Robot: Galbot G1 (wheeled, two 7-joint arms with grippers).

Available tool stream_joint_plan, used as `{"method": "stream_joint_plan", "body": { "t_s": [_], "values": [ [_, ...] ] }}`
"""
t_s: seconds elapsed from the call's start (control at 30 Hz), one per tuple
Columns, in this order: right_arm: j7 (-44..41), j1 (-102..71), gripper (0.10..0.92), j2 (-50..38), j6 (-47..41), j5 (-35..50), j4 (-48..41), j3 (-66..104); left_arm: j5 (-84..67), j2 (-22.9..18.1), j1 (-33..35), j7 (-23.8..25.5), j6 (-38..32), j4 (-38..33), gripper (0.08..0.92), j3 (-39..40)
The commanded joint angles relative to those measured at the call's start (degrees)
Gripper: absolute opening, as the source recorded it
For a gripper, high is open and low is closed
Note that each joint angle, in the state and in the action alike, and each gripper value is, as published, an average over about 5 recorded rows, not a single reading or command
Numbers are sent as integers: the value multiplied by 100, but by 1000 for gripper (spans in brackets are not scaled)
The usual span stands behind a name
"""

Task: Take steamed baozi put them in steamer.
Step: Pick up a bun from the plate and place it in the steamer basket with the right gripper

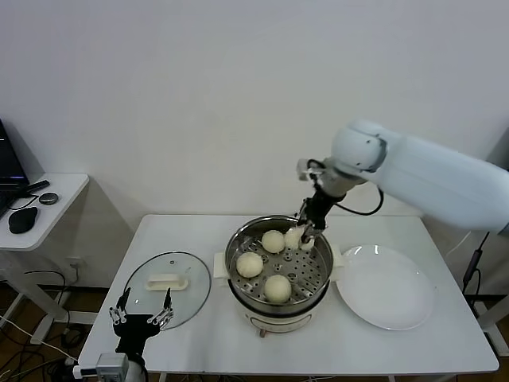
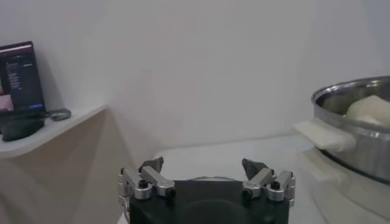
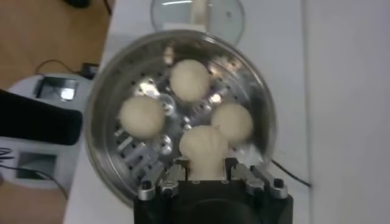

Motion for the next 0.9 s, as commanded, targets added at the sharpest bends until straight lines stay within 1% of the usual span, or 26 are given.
{"method": "stream_joint_plan", "body": {
  "t_s": [0.03, 0.17, 0.33, 0.63, 0.7, 0.8, 0.9],
  "values": [
    [352, -54, 391, 450, -579, -145, 115, -937, -7, 18, -34, 11, 9, -6, 823, -22],
    [496, -294, 391, 421, -580, -415, -7, -894, -31, 33, -65, 12, 11, 42, 823, -54],
    [663, -508, 391, 430, -580, -529, -127, -729, -36, 14, -97, 9, 8, 96, 823, -44],
    [687, -701, 391, 443, -577, -741, -245, -532, -106, 10, -156, 22, 14, 132, 823, -90],
    [684, -713, 403, 403, -570, -759, -229, -494, -105, 10, -151, 25, 14, 121, 823, -95],
    [696, -738, 461, 302, -562, -778, -190, -367, -99, -3, -137, 24, 11, 102, 823, -96],
    [704, -751, 546, 173, -567, -776, -111, -223, -97, -19, -125, 19, 7, 89, 823, -102]
  ]
}}
